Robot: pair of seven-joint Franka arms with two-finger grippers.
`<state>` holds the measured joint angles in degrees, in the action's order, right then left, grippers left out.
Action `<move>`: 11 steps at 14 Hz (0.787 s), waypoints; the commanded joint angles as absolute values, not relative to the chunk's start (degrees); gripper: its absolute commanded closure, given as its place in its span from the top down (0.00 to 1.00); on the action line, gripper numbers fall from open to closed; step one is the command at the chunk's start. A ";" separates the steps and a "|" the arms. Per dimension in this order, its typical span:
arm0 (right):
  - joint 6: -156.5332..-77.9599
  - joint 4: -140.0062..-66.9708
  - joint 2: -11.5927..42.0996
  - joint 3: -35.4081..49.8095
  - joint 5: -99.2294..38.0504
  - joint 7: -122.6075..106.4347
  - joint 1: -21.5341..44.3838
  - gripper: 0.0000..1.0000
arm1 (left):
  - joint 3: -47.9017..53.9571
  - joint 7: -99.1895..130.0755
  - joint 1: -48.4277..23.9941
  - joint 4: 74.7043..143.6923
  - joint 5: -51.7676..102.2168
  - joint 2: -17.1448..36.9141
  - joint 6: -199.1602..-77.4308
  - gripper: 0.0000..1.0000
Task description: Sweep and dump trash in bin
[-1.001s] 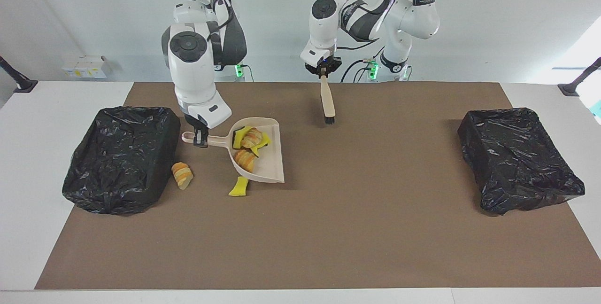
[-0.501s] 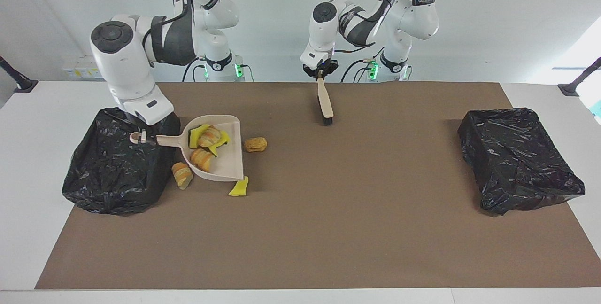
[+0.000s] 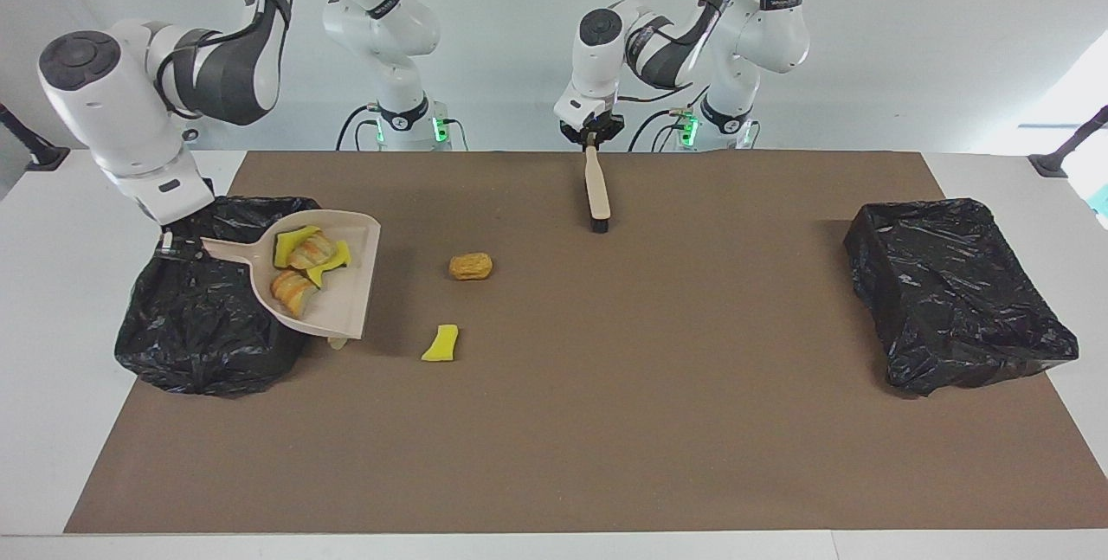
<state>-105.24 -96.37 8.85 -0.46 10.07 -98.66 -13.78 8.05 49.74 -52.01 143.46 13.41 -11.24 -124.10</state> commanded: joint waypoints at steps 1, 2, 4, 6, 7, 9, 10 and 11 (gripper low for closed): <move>-105.38 -95.71 8.70 -0.17 11.51 -100.02 -18.01 0.00 | 7.21 46.24 -52.12 144.67 14.41 -11.43 -125.07 0.24; -105.55 -95.71 8.61 -0.18 12.64 -100.72 -19.24 0.00 | 7.21 46.23 -51.51 144.49 14.41 -11.34 -124.89 0.28; -107.04 -95.71 8.09 -0.17 14.23 -103.96 -21.87 0.00 | 7.12 46.23 -49.93 143.88 14.41 -10.46 -124.98 0.63; -108.63 -95.71 7.82 -0.26 14.59 -106.34 -23.90 0.00 | 7.03 43.96 -47.21 141.08 14.41 -7.93 -124.72 1.00; -108.89 -95.71 7.56 -0.61 15.29 -106.26 -24.25 0.00 | 7.03 40.64 -45.37 139.50 14.41 -6.78 -124.72 1.00; -108.90 -95.80 7.21 -0.53 21.41 -106.00 -24.26 0.00 | 6.94 35.61 -39.76 135.72 14.33 -3.71 -124.72 1.00; -108.90 -95.89 6.68 -0.44 23.88 -105.91 -24.17 0.00 | 6.94 34.81 -36.68 133.79 14.24 -2.56 -124.63 1.00; -108.81 -96.06 6.42 -0.53 26.08 -105.56 -23.73 0.00 | 6.94 34.72 -33.95 131.77 13.89 -1.85 -124.54 1.00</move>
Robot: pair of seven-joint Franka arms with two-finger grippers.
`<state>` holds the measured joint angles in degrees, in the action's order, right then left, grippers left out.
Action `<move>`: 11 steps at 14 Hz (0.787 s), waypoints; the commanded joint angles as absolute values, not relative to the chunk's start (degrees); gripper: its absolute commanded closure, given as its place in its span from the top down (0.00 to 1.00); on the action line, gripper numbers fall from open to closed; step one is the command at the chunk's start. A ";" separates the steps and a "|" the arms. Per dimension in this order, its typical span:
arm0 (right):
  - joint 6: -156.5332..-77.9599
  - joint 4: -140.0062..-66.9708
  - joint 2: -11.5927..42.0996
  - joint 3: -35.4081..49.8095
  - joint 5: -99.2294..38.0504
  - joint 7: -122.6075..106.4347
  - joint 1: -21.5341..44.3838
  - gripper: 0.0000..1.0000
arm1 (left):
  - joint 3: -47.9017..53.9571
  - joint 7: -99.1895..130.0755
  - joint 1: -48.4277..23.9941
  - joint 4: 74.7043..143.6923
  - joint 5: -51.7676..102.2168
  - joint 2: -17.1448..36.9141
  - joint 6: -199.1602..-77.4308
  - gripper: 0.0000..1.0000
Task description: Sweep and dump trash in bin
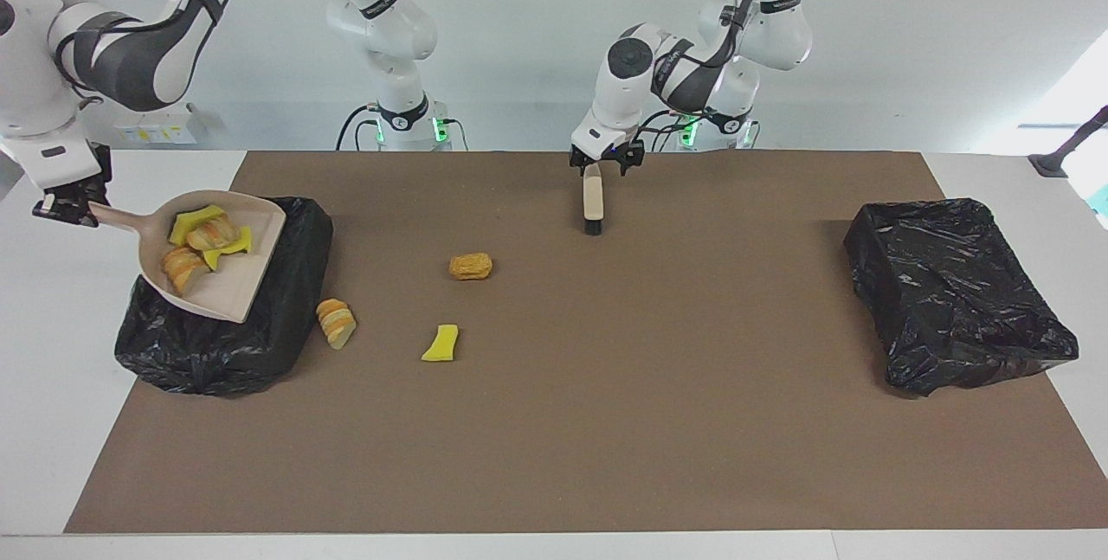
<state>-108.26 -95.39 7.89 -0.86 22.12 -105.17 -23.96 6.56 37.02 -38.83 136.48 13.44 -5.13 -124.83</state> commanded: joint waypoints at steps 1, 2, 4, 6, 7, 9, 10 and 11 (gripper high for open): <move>-108.72 -96.15 6.16 -0.44 29.24 -104.43 -23.47 0.00 | 6.86 34.80 -31.84 129.57 13.71 -1.15 -123.67 1.00; -108.55 -96.33 5.89 -0.09 32.31 -101.63 -23.38 0.00 | 6.86 34.72 -29.12 127.11 13.62 -0.79 -122.44 1.00; -108.02 -96.50 5.89 0.35 37.59 -95.74 -21.64 0.00 | 6.86 34.63 -25.15 123.24 13.19 -0.44 -120.86 1.00; -105.05 -96.59 5.71 0.26 40.94 -92.39 -19.44 0.00 | 6.86 32.10 -21.89 119.72 8.20 -0.26 -119.37 1.00; -103.20 -96.59 5.54 0.26 42.70 -90.63 -17.94 0.00 | 6.77 29.64 -21.54 117.27 4.52 -0.26 -117.35 1.00; -100.73 -96.59 5.45 0.26 45.69 -88.69 -15.74 0.00 | 6.77 27.26 -18.92 111.04 -0.77 1.48 -111.91 1.00; -100.20 -96.59 5.45 0.26 47.18 -88.25 -14.69 0.00 | 6.77 25.42 -17.42 107.09 -0.96 2.45 -108.58 1.00; -99.85 -96.59 5.45 0.26 49.63 -88.16 -13.46 0.00 | 6.68 22.09 -15.92 103.66 -1.23 3.42 -105.93 1.00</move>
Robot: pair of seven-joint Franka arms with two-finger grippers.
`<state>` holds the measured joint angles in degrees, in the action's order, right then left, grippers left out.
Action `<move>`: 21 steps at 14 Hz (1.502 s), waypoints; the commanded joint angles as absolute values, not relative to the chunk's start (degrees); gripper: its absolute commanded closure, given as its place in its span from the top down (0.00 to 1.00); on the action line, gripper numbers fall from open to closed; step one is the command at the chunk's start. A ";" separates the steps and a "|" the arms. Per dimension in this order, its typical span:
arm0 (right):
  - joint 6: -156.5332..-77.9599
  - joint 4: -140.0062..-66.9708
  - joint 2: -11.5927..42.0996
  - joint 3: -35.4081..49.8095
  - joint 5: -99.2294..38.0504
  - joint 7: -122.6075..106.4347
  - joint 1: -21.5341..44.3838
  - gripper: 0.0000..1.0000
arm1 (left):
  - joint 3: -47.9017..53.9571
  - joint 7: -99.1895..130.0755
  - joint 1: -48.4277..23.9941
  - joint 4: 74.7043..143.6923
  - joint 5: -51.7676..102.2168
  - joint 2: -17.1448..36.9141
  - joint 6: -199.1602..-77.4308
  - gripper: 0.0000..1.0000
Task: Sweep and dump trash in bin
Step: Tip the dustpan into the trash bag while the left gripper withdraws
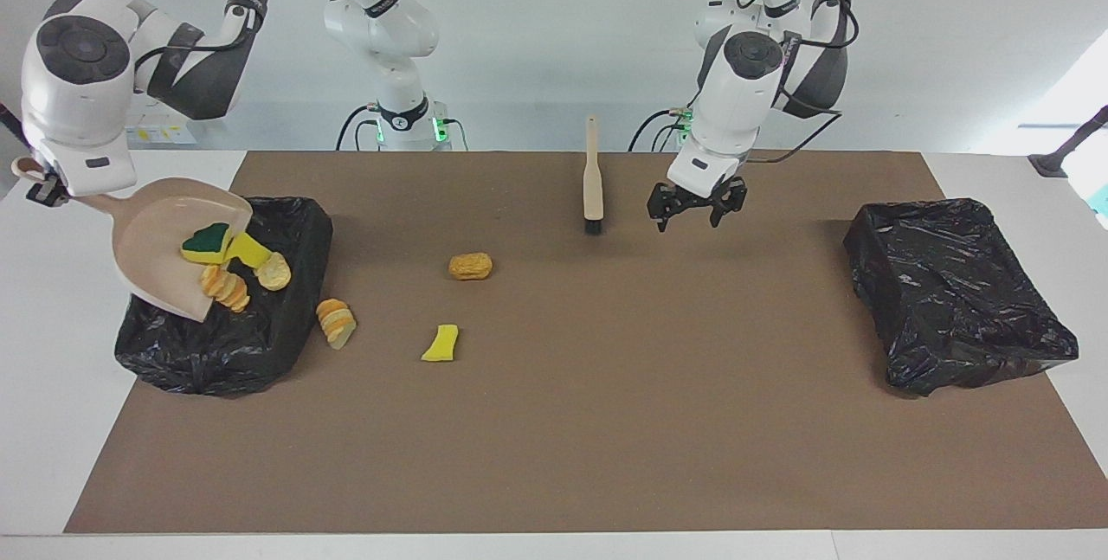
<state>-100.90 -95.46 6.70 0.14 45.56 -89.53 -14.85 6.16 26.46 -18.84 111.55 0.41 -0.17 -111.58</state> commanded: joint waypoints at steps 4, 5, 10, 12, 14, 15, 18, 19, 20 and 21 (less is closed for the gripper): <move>-99.58 -96.50 3.61 0.26 54.49 -88.77 -12.21 0.00 | 6.68 11.17 -8.89 94.94 -2.81 3.96 -98.72 1.00; -99.93 -96.50 3.17 0.26 54.49 -89.03 -12.30 0.00 | 6.68 10.73 -7.40 92.66 -2.73 3.96 -95.48 1.00; -104.58 -102.54 -1.57 0.44 54.58 -89.58 -11.43 0.00 | 6.24 6.79 -6.94 88.07 -2.20 0.46 -88.15 1.00; -106.52 -106.51 -3.95 0.44 55.45 -88.51 -11.43 0.00 | 6.42 5.54 -6.77 88.50 -2.02 -1.05 -88.33 1.00; -106.61 -106.35 -4.04 0.44 58.43 -88.42 -11.34 0.00 | 5.89 5.54 -5.28 88.33 -2.02 -1.05 -88.50 1.00; -106.44 -106.00 -3.96 0.53 60.97 -87.63 -11.34 0.00 | 5.63 5.71 -5.19 88.33 -2.11 -1.32 -87.90 1.00; -104.77 -105.65 -4.22 0.70 67.21 -85.79 -8.72 0.00 | 5.19 5.36 -3.26 88.51 -2.11 -2.11 -86.31 1.00; -102.85 -105.21 -4.22 0.79 69.67 -84.30 -7.14 0.00 | 5.10 5.36 -2.82 88.51 -2.02 -2.20 -85.70 1.00; -101.70 -104.25 -4.13 0.88 69.61 -83.42 -6.95 0.00 | 5.10 5.36 -2.55 88.51 -2.02 -2.28 -85.61 1.00; -101.52 -103.54 -4.13 1.14 68.65 -82.63 -7.03 0.00 | 5.18 5.27 -2.64 88.85 -2.02 -2.89 -85.52 1.00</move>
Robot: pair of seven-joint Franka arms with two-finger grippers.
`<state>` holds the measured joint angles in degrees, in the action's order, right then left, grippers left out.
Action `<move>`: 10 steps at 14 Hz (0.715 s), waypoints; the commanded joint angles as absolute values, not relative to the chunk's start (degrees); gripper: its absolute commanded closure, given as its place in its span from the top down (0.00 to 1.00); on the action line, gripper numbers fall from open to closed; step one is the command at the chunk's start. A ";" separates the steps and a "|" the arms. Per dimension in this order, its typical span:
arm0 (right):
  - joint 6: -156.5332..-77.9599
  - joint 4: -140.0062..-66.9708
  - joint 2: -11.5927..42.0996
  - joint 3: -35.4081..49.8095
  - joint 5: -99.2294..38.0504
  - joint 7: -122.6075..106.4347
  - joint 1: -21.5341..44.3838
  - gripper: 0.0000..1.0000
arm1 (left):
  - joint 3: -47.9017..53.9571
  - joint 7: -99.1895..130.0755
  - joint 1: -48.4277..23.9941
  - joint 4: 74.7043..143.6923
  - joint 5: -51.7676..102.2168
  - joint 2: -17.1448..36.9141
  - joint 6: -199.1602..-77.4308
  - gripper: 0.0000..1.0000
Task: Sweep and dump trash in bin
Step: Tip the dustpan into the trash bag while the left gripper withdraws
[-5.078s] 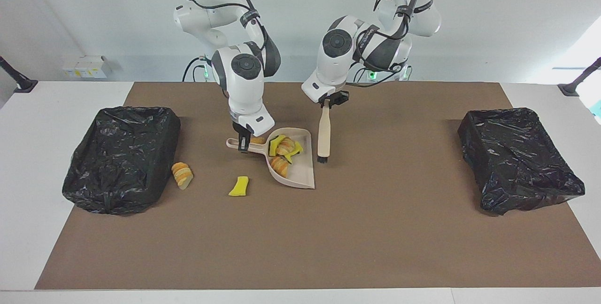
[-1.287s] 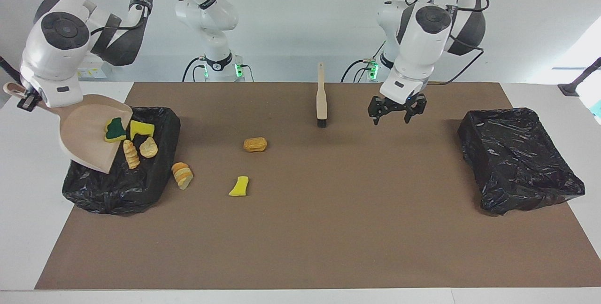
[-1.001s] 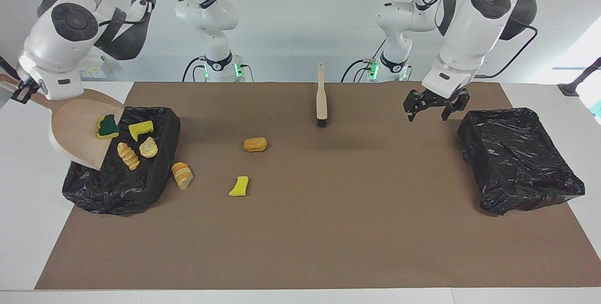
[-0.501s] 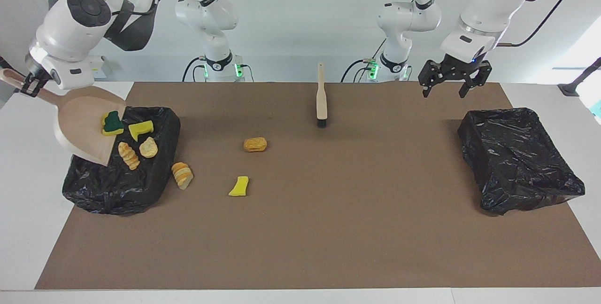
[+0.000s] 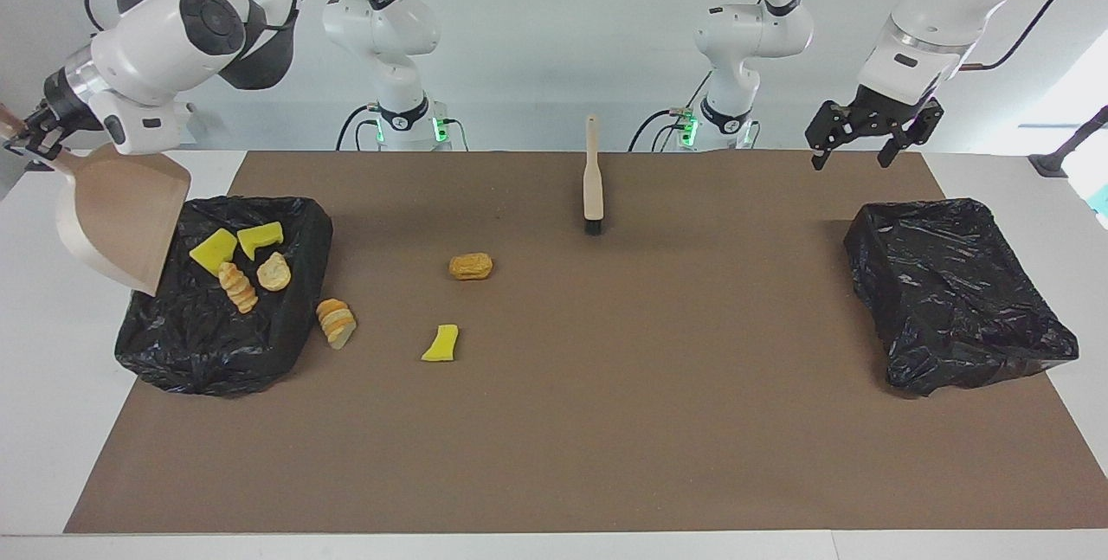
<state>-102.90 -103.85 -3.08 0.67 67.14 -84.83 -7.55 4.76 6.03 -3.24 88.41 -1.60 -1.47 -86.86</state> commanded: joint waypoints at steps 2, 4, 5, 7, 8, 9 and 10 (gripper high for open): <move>-99.86 -102.75 -4.22 1.23 60.43 -82.00 -7.03 0.00 | 5.36 5.97 -3.16 90.43 -2.02 -4.12 -84.38 1.00; -96.87 -101.69 -3.96 1.23 53.12 -79.21 -7.03 0.00 | 5.36 5.45 -2.64 91.58 -2.02 -4.75 -84.81 1.00; -96.42 -101.69 -4.04 1.23 49.69 -76.84 -7.03 0.00 | 5.36 5.45 -2.64 91.58 -2.02 -4.66 -84.99 1.00; -94.84 -101.78 -4.04 1.23 40.65 -71.49 -7.03 0.00 | 5.36 5.89 -3.07 91.58 -2.02 -4.66 -84.90 1.00; -94.49 -101.86 -4.13 1.23 37.91 -68.24 -7.03 0.00 | 5.36 5.63 -2.73 91.58 -2.02 -4.66 -84.90 1.00; -93.70 -101.87 -4.13 1.23 34.84 -65.16 -6.94 0.00 | 5.36 5.54 -2.46 91.58 -2.02 -4.66 -84.99 1.00; -93.17 -101.95 -4.22 1.23 31.32 -61.65 -7.03 0.00 | 5.36 5.45 -2.46 91.41 -2.02 -4.66 -85.08 1.00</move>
